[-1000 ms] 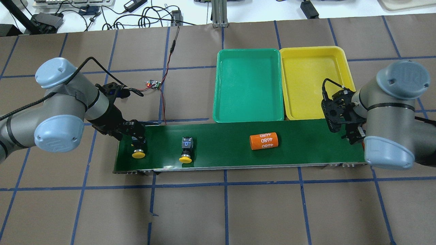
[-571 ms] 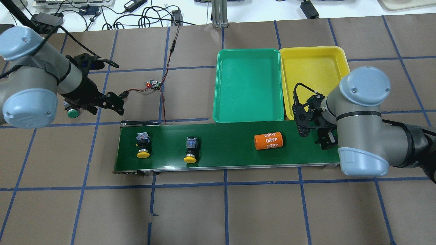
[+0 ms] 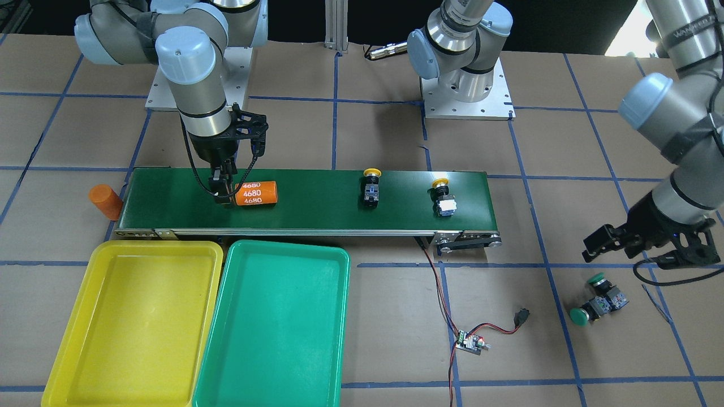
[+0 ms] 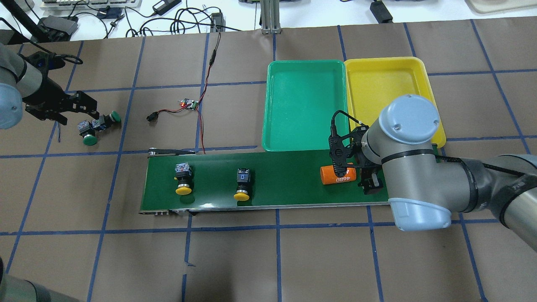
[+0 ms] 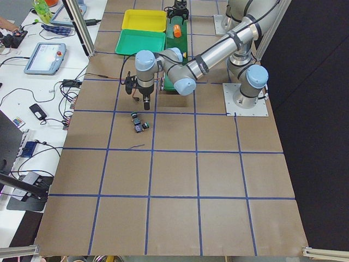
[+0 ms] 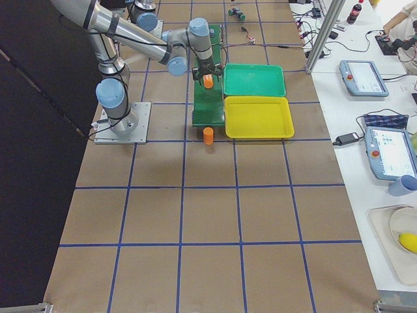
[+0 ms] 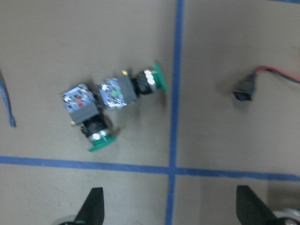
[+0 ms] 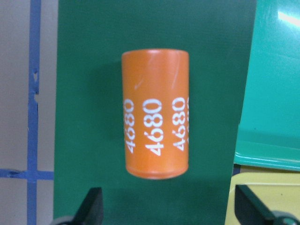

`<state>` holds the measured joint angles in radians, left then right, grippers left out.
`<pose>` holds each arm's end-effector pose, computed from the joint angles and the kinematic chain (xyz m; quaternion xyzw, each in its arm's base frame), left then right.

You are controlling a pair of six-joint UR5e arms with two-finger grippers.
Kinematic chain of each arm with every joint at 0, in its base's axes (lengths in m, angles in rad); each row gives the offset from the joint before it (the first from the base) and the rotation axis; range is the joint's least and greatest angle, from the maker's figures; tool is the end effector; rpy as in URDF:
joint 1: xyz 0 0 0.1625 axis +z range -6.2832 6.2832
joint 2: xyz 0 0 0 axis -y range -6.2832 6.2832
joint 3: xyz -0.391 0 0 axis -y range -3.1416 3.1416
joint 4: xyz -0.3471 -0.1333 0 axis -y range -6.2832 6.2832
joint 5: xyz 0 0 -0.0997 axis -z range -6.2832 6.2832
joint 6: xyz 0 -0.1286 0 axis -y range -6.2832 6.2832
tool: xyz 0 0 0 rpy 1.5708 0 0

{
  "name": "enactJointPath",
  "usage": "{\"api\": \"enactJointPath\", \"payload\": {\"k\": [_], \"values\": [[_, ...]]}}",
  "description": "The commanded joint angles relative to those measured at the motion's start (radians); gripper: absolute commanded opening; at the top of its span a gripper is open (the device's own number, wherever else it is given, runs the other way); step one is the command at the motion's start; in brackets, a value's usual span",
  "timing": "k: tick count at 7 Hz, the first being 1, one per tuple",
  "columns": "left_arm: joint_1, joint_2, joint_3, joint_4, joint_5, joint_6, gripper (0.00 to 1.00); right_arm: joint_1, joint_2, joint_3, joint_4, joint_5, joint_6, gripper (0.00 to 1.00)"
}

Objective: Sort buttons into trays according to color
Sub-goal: 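Grasp orange cylinder on belt with right gripper while left gripper reaches green buttons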

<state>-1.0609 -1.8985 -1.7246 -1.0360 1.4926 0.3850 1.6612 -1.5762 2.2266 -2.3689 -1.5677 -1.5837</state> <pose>0.1384 -0.5412 0.2492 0.0613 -0.9970 0.0409 0.0237 0.1685 -0.3780 0.2308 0.7407 -0.6677 0.0552 0.0490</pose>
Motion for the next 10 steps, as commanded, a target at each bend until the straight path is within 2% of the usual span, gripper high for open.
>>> {"api": "enactJointPath", "payload": {"k": [1, 3, 4, 5, 7, 8, 9, 10], "values": [[0.068, -0.108, 0.020, 0.079, 0.001, -0.001, 1.00, 0.022, 0.036, 0.002, -0.006, -0.009, 0.011, 0.92], [0.075, -0.139, 0.004, 0.083, -0.005, -0.038, 1.00, 0.022, 0.045, 0.001, -0.007, -0.021, -0.007, 0.46], [0.075, -0.161, 0.000, 0.108, -0.005, -0.047, 1.00, 0.022, 0.045, -0.005, -0.009, -0.069, -0.009, 0.22], [0.075, -0.174, -0.010, 0.111, -0.002, -0.048, 1.00, 0.009, 0.047, -0.007, -0.001, -0.118, -0.021, 0.04], [0.075, -0.220, 0.011, 0.126, -0.002, -0.072, 1.00, -0.024, 0.042, -0.056, -0.004, -0.159, -0.032, 0.04], [0.075, -0.223, 0.017, 0.126, 0.003, -0.083, 0.74, -0.103, 0.042, -0.077, 0.002, -0.205, -0.106, 0.04], [0.075, -0.225, 0.017, 0.126, 0.003, -0.084, 0.29, -0.204, 0.041, -0.079, -0.004, -0.203, -0.218, 0.04], [0.075, -0.225, 0.019, 0.126, 0.003, -0.081, 0.00, -0.321, 0.038, -0.079, -0.009, -0.198, -0.305, 0.05]]}}
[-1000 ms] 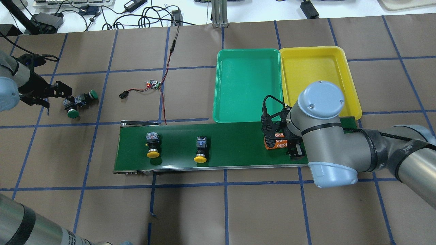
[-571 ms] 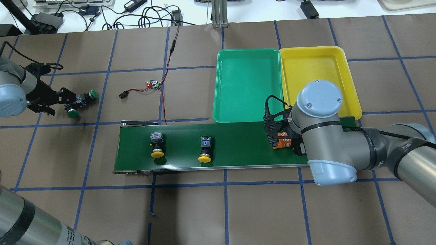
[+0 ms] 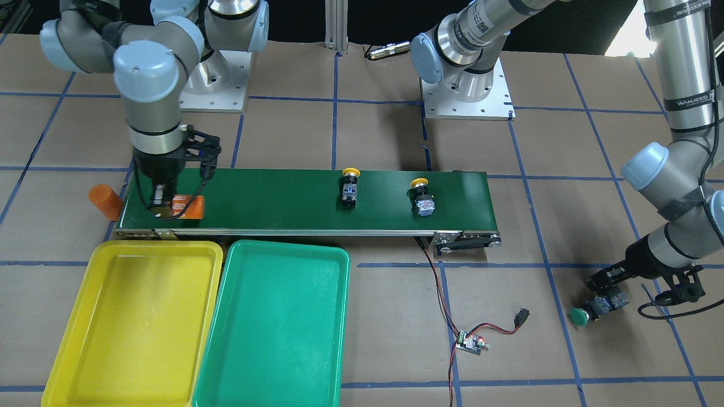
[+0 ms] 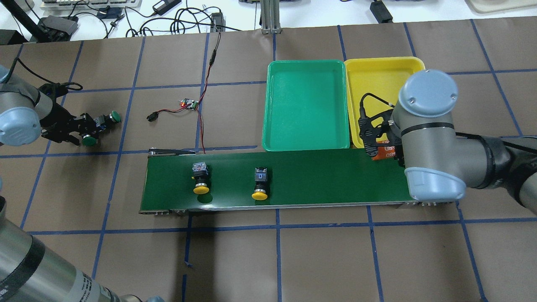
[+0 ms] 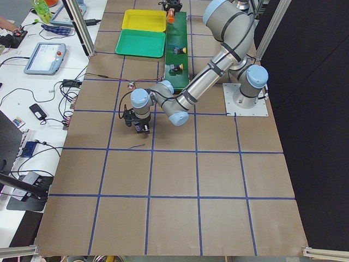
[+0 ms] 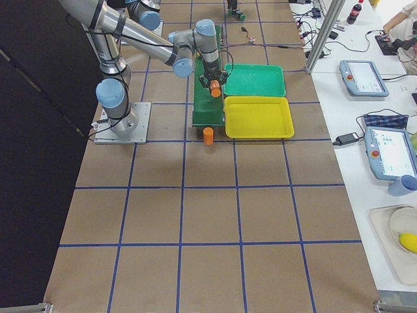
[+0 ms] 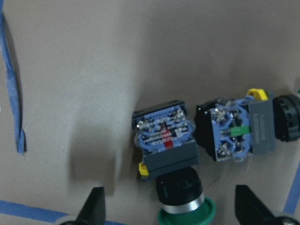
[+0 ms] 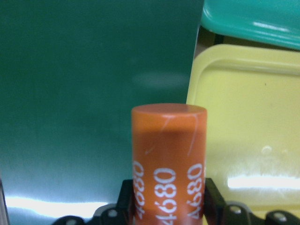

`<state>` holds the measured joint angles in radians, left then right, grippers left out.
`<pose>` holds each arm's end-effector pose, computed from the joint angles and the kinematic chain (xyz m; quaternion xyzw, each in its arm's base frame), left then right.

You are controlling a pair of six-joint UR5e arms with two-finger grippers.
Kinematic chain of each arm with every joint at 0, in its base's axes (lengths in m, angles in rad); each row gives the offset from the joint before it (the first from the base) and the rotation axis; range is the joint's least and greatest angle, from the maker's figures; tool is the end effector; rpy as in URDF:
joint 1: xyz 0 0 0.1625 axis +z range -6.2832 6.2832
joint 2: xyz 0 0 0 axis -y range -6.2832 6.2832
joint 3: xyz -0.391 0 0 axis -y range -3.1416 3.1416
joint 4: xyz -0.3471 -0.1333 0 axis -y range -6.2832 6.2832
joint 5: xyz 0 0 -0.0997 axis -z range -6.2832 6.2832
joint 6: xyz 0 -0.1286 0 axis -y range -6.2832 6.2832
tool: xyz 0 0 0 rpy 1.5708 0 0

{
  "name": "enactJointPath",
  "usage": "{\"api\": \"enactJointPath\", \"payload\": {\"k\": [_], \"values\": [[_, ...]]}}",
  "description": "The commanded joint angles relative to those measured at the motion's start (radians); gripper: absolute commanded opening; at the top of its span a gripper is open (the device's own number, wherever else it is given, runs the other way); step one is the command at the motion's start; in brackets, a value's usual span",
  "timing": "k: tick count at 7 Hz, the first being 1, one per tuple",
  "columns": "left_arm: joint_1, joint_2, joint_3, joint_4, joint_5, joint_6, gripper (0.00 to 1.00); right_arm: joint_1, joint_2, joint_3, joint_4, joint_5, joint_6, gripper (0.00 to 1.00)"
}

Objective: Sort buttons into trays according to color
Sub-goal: 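Carry orange cylinder past belt's far end with right gripper while left grasps green button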

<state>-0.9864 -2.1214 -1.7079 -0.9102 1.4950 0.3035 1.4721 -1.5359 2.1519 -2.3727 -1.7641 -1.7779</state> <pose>0.1946 -0.5535 0.1445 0.1404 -0.9893 0.0040 0.0400 0.0669 -0.4269 0.2471 0.7317 -0.6684 -0.0229 0.1313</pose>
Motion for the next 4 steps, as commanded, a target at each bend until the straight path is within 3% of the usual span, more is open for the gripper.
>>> {"api": "enactJointPath", "payload": {"k": [1, 3, 4], "values": [[0.000, 0.000, 0.008, 0.001, 0.001, -0.001, 0.00, -0.221, -0.019, 0.002, 0.000, 0.000, -0.189, 0.05], [-0.020, 0.066, 0.011, -0.022, 0.004, -0.001, 0.00, -0.335, -0.073, 0.026, 0.086, 0.032, -0.273, 0.04], [-0.046, 0.121, 0.010, -0.108, 0.004, -0.001, 0.00, -0.395, -0.075, 0.046, 0.093, 0.120, -0.355, 0.04]]}}
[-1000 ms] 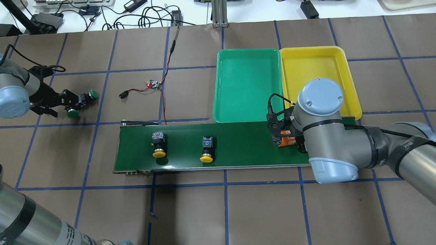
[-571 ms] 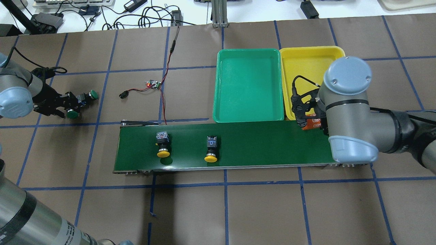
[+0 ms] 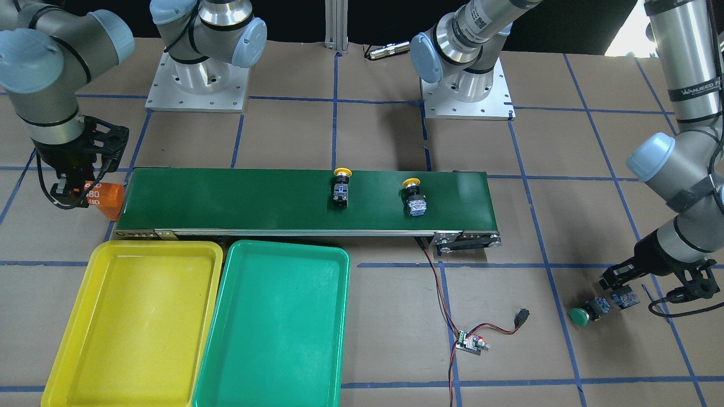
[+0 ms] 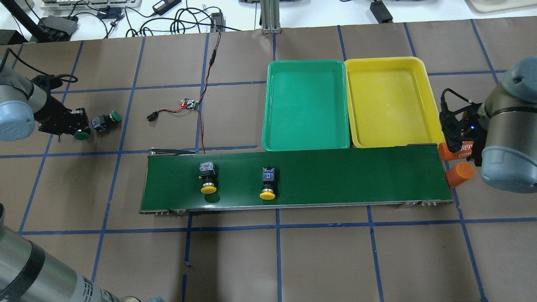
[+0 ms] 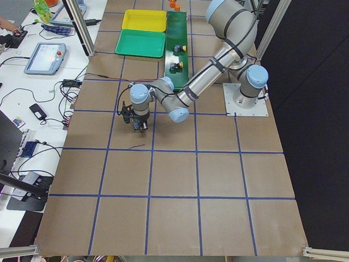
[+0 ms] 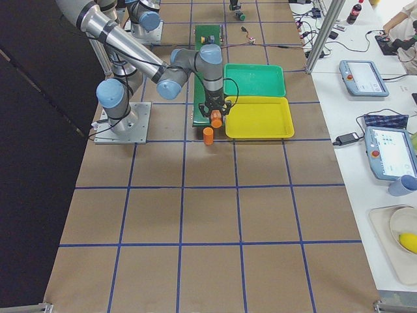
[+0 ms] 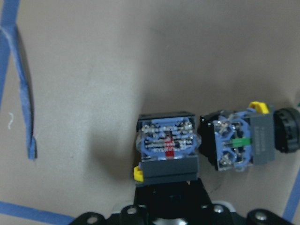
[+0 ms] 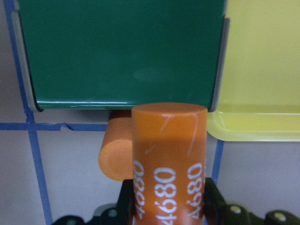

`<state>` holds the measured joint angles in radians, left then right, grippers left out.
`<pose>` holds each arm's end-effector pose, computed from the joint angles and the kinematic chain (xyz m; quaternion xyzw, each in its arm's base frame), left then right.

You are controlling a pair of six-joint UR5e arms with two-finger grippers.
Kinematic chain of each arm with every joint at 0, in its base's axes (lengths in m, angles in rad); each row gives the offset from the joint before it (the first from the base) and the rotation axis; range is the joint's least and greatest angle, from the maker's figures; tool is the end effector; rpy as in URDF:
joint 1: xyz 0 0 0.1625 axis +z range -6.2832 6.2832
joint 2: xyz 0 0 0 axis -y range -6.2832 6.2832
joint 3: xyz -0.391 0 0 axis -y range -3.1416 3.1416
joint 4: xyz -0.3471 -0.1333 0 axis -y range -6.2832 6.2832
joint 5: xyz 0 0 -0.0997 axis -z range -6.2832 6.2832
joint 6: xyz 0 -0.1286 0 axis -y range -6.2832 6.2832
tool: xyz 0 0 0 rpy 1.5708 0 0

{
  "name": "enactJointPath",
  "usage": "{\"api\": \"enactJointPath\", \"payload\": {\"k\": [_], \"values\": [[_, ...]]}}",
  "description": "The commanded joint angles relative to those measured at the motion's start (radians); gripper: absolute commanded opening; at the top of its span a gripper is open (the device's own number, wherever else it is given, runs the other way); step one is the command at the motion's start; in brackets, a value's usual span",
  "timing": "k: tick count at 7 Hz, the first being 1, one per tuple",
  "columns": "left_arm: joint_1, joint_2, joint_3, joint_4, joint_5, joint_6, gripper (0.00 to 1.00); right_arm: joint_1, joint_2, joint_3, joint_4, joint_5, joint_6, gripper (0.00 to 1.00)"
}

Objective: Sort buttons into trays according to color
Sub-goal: 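Carry orange cylinder past belt's far end with right gripper while left grasps green button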

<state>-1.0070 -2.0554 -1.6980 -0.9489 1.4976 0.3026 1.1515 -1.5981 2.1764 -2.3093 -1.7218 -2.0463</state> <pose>0.1825 -0.5557 0.1819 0.1300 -0.9908 0.0199 0.0311 -0.0582 -0.4105 0.2540 0.7182 -0.6872 -0.0445 0.1002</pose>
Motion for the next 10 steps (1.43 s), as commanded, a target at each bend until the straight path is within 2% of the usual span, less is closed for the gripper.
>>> {"api": "enactJointPath", "payload": {"k": [1, 2, 3, 4, 5, 6, 9, 10], "values": [[-0.080, 0.152, -0.023, -0.168, 0.000, -0.002, 0.00, -0.122, -0.011, 0.040, 0.042, 0.109, -0.160, 0.04], [-0.166, 0.241, -0.084, -0.223, 0.001, -0.002, 0.00, -0.139, -0.014, 0.065, 0.042, 0.126, -0.188, 0.05], [-0.230, 0.321, -0.191, -0.222, -0.011, -0.010, 0.00, -0.141, -0.023, 0.068, 0.041, 0.128, -0.196, 0.06], [-0.305, 0.383, -0.283, -0.211, -0.007, -0.073, 0.00, -0.141, -0.023, 0.068, 0.028, 0.128, -0.196, 0.14], [-0.377, 0.415, -0.316, -0.197, -0.005, -0.089, 0.00, -0.142, -0.023, 0.068, 0.039, 0.129, -0.189, 0.67], [-0.407, 0.420, -0.327, -0.188, -0.008, -0.092, 0.00, -0.141, -0.023, 0.068, 0.039, 0.139, -0.190, 1.00], [-0.426, 0.426, -0.410, -0.127, -0.001, -0.088, 0.00, -0.141, -0.026, 0.066, 0.039, 0.146, -0.189, 1.00], [-0.426, 0.425, -0.416, -0.122, 0.000, -0.088, 0.25, -0.141, -0.028, 0.065, 0.039, 0.166, -0.186, 1.00]]}}
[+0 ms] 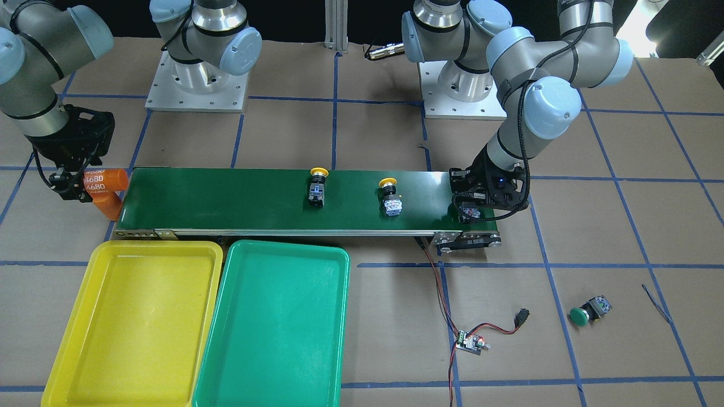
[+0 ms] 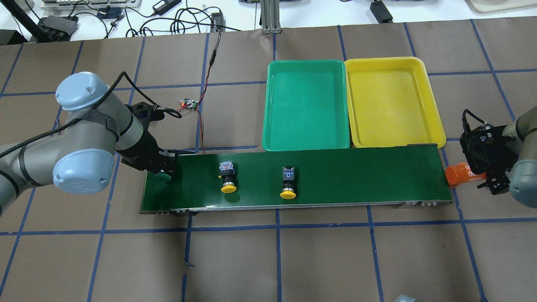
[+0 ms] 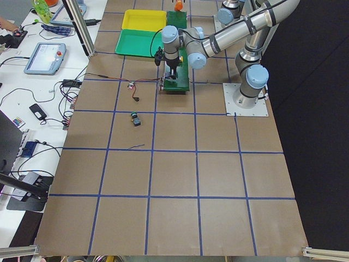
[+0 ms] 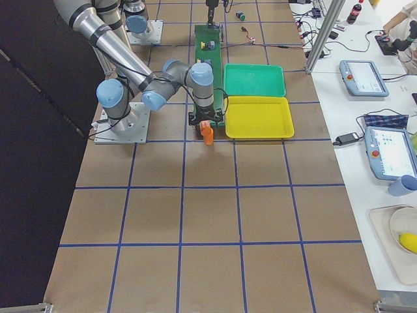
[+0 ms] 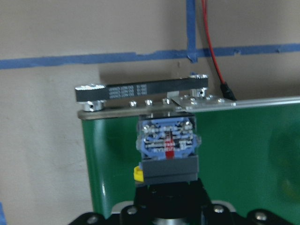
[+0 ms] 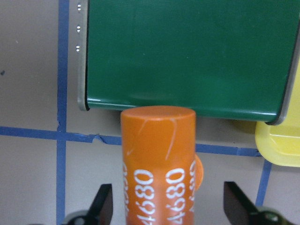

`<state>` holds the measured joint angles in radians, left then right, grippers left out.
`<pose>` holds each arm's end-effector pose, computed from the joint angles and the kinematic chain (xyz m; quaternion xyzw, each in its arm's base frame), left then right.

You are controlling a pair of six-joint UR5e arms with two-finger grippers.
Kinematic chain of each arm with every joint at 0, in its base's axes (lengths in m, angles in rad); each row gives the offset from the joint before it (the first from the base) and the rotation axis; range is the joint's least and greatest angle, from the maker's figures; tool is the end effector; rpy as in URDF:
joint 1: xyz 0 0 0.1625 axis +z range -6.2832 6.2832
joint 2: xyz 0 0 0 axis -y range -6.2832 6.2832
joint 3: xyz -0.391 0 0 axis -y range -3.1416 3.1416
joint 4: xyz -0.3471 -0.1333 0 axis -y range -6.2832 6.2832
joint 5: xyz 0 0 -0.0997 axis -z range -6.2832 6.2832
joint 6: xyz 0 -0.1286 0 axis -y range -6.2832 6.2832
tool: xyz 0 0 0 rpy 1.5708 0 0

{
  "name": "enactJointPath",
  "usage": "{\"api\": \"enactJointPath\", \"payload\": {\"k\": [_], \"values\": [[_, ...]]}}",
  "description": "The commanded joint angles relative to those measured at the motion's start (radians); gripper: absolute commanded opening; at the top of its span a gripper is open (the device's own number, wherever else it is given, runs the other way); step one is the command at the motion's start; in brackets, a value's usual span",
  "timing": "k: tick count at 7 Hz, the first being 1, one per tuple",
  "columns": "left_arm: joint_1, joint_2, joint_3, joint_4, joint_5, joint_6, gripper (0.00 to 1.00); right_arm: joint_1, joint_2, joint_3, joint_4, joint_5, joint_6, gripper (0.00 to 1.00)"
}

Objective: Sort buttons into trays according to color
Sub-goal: 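Carry orange cylinder past belt's far end with right gripper while left grasps green button, then place green button on belt's near end with left gripper while right gripper returns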

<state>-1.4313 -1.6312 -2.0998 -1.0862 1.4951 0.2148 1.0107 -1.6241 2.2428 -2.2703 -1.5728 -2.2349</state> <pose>-0.0863 -0.4139 0.2219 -0.0356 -0.9973 -0.0449 0.0464 -0.0847 -0.3856 0.2315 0.7423 -0.6689 0.0060 0.0400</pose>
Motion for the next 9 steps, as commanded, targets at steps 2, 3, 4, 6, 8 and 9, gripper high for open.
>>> {"api": "enactJointPath", "payload": {"k": [2, 3, 4, 6, 8, 9], "values": [[-0.001, 0.011, -0.023, 0.014, -0.009, -0.012, 1.00, 0.009, -0.016, -0.008, 0.002, 0.023, 0.003, 1.00], [0.006, 0.025, -0.007, 0.015, -0.001, -0.009, 1.00, 0.017, -0.046, -0.006, 0.006, 0.043, 0.004, 1.00], [0.024, 0.043, 0.042, 0.019, 0.002, -0.003, 1.00, 0.050, -0.069, -0.006, 0.046, 0.042, 0.008, 1.00], [0.159, -0.039, 0.211, 0.006, -0.001, 0.006, 1.00, 0.127, -0.094, -0.006, 0.066, 0.031, 0.047, 1.00], [0.202, -0.120, 0.245, 0.060, 0.002, -0.050, 1.00, 0.218, -0.089, -0.006, 0.064, 0.030, 0.177, 1.00], [0.245, -0.168, 0.256, 0.109, 0.002, -0.067, 1.00, 0.265, -0.088, -0.006, 0.064, 0.028, 0.239, 1.00]]}}
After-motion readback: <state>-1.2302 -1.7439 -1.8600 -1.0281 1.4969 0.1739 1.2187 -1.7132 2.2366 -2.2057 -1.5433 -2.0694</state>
